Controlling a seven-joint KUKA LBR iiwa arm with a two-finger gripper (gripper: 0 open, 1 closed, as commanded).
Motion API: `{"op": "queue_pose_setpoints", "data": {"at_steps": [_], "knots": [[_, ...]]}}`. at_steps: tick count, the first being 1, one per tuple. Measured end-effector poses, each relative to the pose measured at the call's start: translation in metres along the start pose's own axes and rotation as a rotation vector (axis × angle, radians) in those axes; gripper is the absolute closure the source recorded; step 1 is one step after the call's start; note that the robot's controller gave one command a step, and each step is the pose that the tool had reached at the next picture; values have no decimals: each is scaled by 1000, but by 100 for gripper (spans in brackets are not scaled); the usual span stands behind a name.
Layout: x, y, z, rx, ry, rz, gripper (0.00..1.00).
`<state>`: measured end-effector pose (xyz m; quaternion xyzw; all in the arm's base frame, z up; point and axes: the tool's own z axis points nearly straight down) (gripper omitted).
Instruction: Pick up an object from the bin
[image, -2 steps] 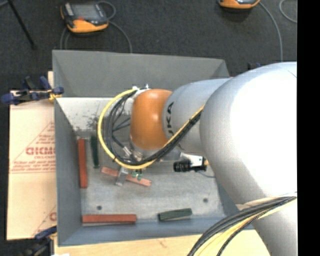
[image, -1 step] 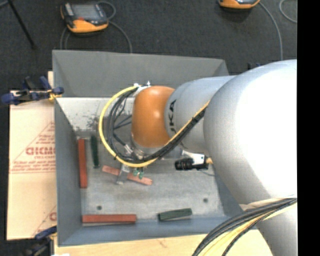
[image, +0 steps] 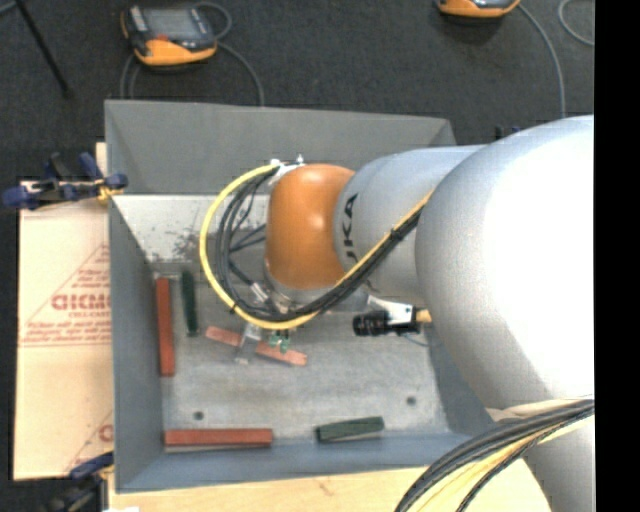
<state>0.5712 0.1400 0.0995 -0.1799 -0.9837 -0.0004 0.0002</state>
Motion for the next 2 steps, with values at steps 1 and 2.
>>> {"op": "queue_pose_setpoints", "data": {"at_steps": [1,2], "knots": [[0,-1,-14,1,2,0,100],[0,-1,-33,1,1,-1,100]]}}
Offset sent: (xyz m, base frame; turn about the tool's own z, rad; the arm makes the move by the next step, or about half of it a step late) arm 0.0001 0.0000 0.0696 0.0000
